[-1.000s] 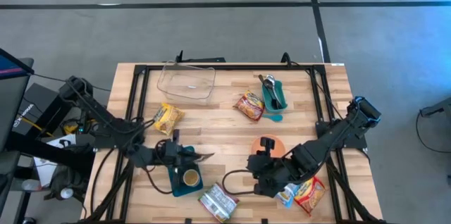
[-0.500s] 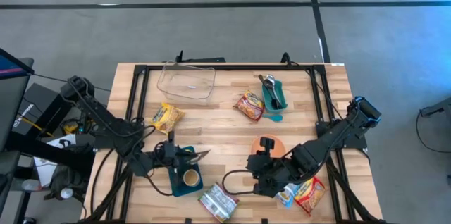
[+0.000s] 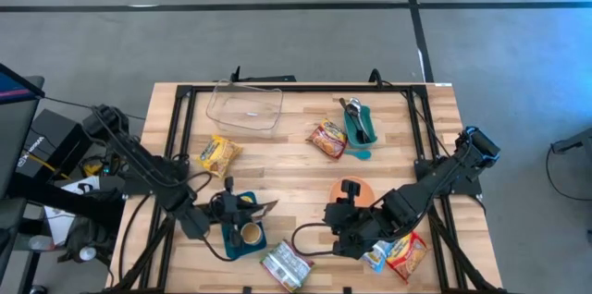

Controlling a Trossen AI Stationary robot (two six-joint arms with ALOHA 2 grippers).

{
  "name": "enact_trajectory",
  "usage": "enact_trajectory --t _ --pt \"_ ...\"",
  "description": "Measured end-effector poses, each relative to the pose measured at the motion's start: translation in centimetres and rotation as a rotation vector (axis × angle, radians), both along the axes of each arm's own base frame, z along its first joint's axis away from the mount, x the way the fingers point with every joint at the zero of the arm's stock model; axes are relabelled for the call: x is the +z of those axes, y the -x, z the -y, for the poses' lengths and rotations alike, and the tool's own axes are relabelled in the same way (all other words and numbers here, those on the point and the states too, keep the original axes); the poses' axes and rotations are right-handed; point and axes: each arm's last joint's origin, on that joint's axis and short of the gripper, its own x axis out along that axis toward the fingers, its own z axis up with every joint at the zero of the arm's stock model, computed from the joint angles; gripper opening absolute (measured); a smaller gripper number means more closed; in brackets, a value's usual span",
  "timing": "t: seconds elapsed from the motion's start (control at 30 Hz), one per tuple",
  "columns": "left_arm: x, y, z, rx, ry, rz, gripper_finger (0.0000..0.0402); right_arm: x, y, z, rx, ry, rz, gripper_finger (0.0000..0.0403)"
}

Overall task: Pick & Place Food Item
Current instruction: Put the orange seasoning pack into the blue bin

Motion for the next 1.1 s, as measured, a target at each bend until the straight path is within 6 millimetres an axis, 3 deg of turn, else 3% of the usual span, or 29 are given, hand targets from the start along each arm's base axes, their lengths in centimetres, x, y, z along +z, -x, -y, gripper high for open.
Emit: enact_trajectory --t 0.57,1.1 --pt "-0.3 1.2 1.3 -0.101 -0.003 -0.033 0.0 0.0 0.0 0.0 0.002 -0.002 -0.002 0.0101" --pt "-0.9 1.5 0.7 0.019 0.007 -0.045 0.0 0.0 0.0 0.0 0.002 -0.002 -0.002 0.0101"
